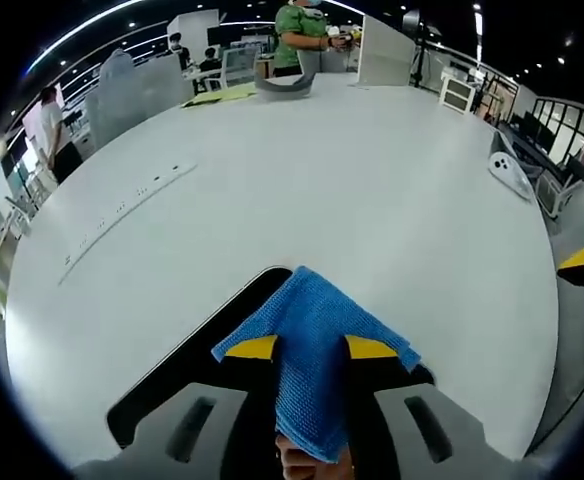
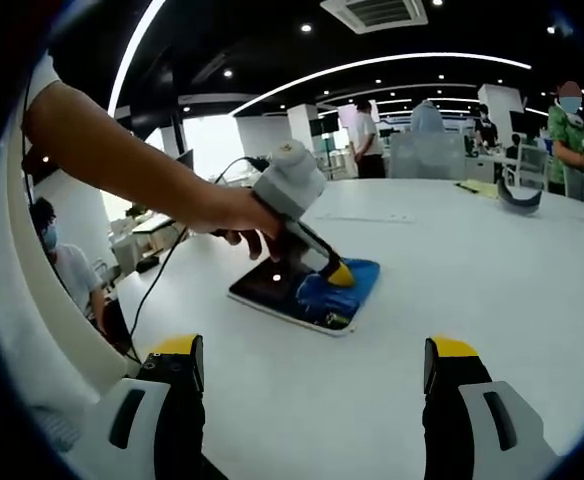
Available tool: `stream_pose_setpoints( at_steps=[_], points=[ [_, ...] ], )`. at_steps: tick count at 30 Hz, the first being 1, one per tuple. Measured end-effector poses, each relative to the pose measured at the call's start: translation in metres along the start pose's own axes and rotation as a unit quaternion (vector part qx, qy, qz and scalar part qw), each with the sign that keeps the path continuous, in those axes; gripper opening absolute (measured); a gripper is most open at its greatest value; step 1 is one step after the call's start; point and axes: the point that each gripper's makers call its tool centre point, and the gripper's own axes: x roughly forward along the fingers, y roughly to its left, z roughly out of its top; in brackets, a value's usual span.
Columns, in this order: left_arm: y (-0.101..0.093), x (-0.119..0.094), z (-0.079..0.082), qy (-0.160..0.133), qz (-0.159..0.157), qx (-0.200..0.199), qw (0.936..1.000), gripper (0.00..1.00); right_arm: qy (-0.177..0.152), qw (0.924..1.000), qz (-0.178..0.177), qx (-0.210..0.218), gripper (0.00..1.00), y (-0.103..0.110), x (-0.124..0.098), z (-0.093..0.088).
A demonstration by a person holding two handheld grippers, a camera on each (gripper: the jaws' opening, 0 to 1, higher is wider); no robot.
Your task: Wipe the mirror surface with the cleaning cloth until all visible marks leave the cleaned area.
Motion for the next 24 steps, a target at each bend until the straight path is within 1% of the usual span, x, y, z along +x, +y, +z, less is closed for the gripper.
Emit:
stream_pose_setpoints(
  at_steps=[15,24],
  points=[
    [0.009,0.004,0.006,0.003,-0.002,-0.001,1.0000,0.22,0.002,1.0000,-0.006,0.007,0.91,-0.003,-0.001,-0.003],
    [0.015,0.005,0.008,0.002,-0.006,-0.013,0.9999,0.19,0.003,0.9999,-0.008,0.009,0.91,-0.005,-0.001,-0.003]
  ],
)
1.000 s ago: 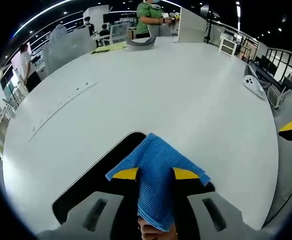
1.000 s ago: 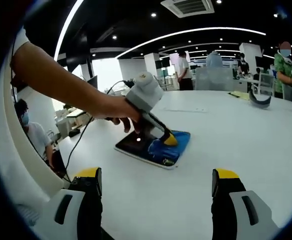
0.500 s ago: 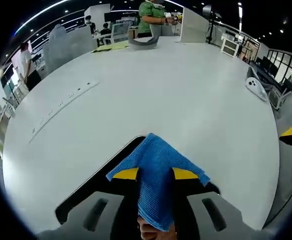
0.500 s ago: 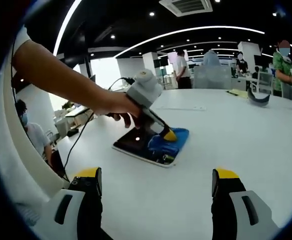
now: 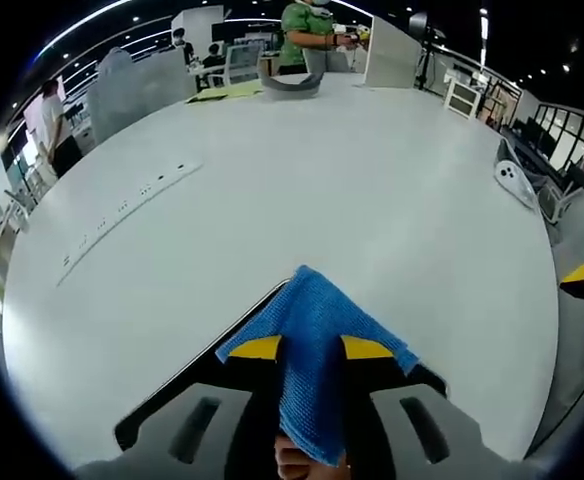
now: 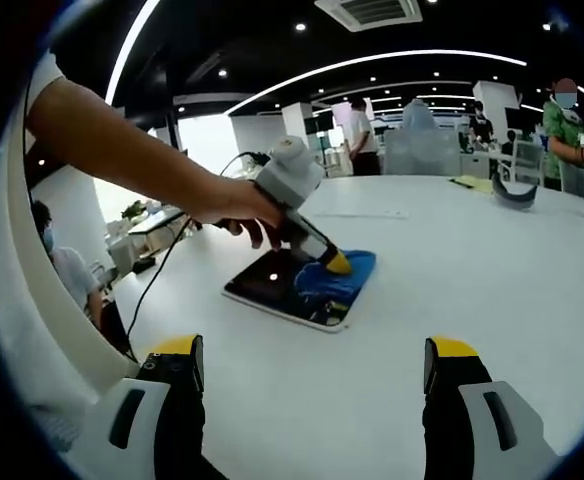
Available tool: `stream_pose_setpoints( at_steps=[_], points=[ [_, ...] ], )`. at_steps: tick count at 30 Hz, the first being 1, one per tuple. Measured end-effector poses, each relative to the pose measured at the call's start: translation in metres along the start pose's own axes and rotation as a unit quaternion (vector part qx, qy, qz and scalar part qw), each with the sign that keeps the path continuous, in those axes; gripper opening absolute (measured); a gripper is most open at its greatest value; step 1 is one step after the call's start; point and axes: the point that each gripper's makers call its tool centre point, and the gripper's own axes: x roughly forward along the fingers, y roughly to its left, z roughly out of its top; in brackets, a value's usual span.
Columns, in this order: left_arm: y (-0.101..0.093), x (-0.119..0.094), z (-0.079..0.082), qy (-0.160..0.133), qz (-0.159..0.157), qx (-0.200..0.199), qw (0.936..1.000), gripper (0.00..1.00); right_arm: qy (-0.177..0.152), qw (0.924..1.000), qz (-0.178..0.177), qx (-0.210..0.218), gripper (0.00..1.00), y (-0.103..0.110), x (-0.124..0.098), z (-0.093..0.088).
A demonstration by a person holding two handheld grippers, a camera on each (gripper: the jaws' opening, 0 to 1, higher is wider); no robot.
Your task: Wipe the mirror surface with the cleaning cloth until all visible marks leave the cleaned area.
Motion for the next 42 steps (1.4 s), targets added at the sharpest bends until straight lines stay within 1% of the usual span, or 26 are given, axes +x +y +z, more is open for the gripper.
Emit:
stream_pose_setpoints(
  at_steps=[4,7,15,23,38,42],
  points=[
    [0.002,0.001,0.001,0.000,0.000,-0.003,1.0000,0.18,0.001,1.0000,-0.001,0.000,0.91,-0.001,0.000,0.000],
    [0.003,0.002,0.002,0.001,0.002,0.004,1.0000,0.18,0.001,1.0000,0.000,0.000,0.91,-0.001,0.001,0.000],
    [0.006,0.004,0.005,0.003,0.008,0.013,0.9999,0.19,0.003,1.0000,-0.002,0.000,0.91,-0.003,0.002,0.000],
    [0.009,0.006,0.008,0.003,0.009,0.012,0.9999,0.20,0.003,1.0000,-0.005,0.003,0.91,-0.004,0.000,-0.001],
    [0.012,0.006,0.009,-0.003,0.010,0.019,0.9998,0.22,-0.001,1.0000,-0.007,0.003,0.91,-0.004,-0.002,0.002],
    [0.014,0.005,0.009,-0.006,0.007,0.016,0.9998,0.22,0.000,1.0000,-0.007,0.001,0.91,-0.004,-0.001,0.002]
  ],
)
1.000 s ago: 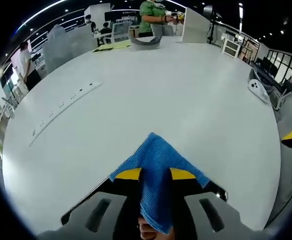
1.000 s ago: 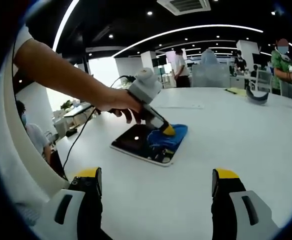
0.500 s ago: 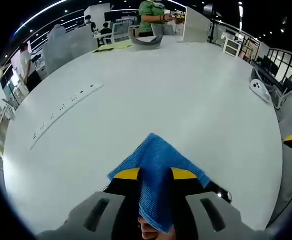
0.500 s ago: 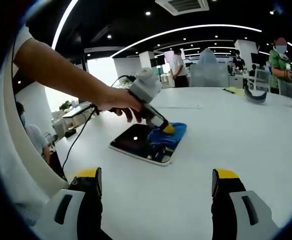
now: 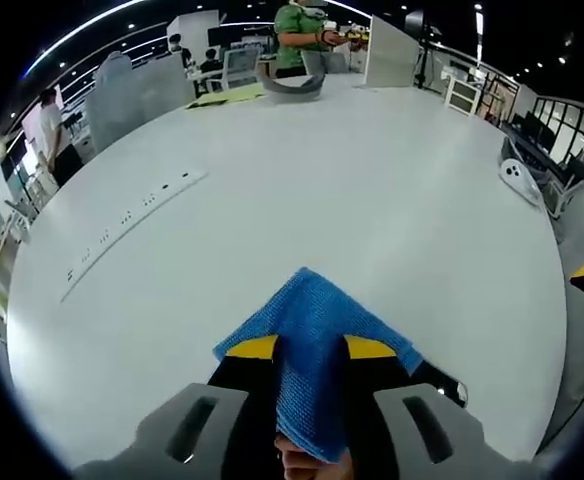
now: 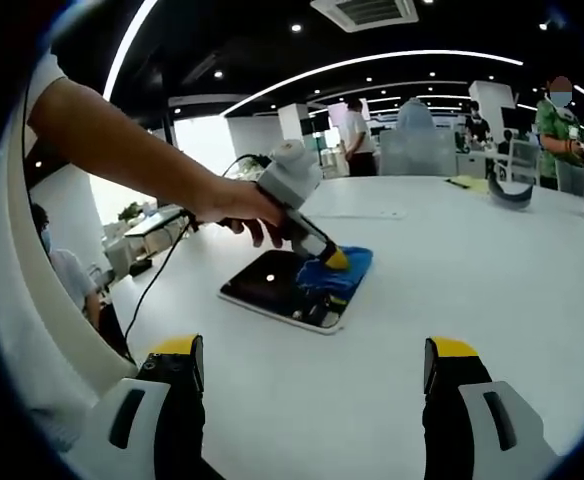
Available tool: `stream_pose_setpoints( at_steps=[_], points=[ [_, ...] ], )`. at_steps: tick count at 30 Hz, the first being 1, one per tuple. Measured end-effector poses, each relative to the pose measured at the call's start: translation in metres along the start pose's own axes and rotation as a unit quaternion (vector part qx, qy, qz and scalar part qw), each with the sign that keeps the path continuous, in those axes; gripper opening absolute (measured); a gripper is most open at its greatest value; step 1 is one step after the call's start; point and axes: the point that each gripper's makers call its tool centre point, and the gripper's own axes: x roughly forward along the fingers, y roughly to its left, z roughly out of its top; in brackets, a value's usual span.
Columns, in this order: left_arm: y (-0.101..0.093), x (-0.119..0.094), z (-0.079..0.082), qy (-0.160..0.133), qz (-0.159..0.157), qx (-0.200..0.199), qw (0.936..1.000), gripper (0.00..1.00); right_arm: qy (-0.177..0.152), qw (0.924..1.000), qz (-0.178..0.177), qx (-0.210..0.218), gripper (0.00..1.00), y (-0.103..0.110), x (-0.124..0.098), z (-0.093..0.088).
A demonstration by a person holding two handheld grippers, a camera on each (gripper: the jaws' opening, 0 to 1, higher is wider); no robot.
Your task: Wipe the mirror surface with the cleaning cloth until all visible marks leave the cleaned area.
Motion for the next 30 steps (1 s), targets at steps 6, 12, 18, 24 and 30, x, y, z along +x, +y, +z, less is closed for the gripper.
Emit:
stream_pose_setpoints(
  at_steps=[6,12,18,24,30],
  points=[
    [0.002,-0.001,-0.001,-0.002,0.001,0.001,1.0000,0.22,-0.001,1.0000,0.000,-0.001,0.91,0.000,0.001,0.001],
    [0.005,-0.003,-0.003,-0.004,-0.002,0.002,1.0000,0.22,0.002,1.0000,0.002,-0.003,0.91,0.001,0.002,0.001],
    [0.009,-0.006,-0.007,-0.003,-0.001,0.002,1.0000,0.22,0.003,1.0000,0.003,-0.004,0.91,0.002,0.003,0.001],
    [0.010,-0.007,-0.007,-0.004,-0.001,0.001,1.0000,0.22,0.005,0.9999,0.006,-0.007,0.91,0.003,0.004,0.001],
    [0.015,-0.009,-0.010,-0.003,-0.006,0.002,1.0000,0.22,0.004,1.0000,0.005,-0.006,0.91,0.002,0.004,0.002]
  ],
)
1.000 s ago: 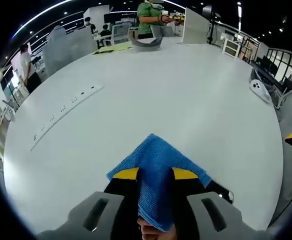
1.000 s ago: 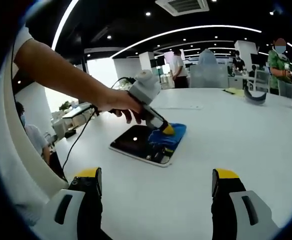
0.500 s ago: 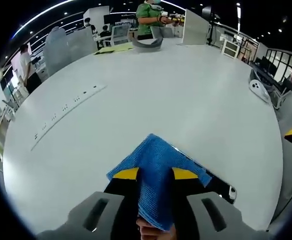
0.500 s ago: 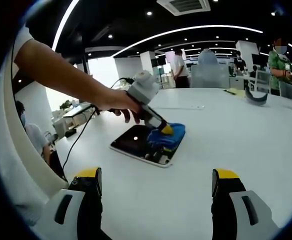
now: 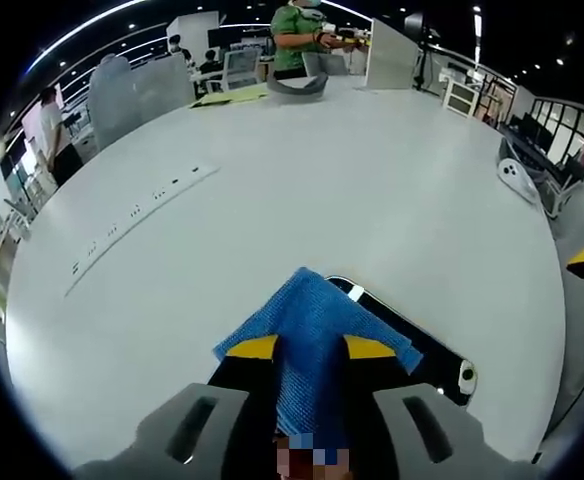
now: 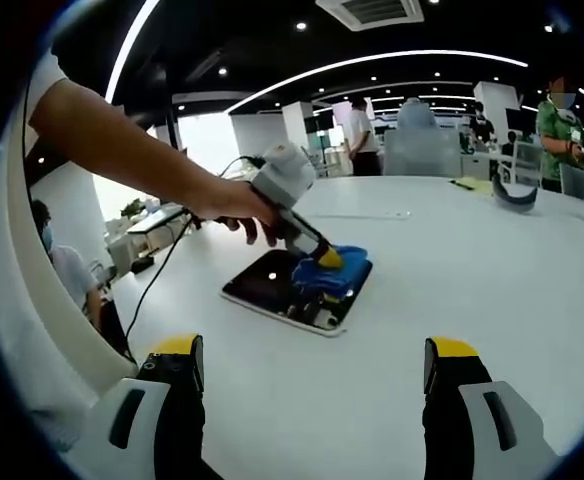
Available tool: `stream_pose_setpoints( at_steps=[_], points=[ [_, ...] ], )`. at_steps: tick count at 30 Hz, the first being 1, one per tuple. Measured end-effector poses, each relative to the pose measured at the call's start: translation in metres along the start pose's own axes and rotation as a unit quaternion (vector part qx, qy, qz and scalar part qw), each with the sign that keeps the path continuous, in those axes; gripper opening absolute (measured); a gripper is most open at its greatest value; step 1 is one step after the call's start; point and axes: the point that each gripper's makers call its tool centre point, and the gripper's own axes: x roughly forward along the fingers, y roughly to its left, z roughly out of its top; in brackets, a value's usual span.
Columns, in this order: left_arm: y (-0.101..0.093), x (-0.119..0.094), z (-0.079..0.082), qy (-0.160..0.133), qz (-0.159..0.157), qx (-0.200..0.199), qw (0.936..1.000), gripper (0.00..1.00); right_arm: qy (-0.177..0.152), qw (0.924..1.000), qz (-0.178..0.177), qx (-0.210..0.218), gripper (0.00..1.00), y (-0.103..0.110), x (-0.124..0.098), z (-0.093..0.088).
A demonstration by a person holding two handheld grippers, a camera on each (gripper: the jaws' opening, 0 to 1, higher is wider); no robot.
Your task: Wipe the mirror surface with the cleaning cloth until all visible marks leave the cleaned area.
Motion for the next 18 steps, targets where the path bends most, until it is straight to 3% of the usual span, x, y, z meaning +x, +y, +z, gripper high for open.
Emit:
stream_pose_setpoints(
  at_steps=[18],
  points=[
    [0.015,-0.011,-0.012,0.003,0.000,-0.006,1.0000,0.22,0.000,1.0000,0.001,-0.003,0.91,0.003,0.000,0.001]
  ],
)
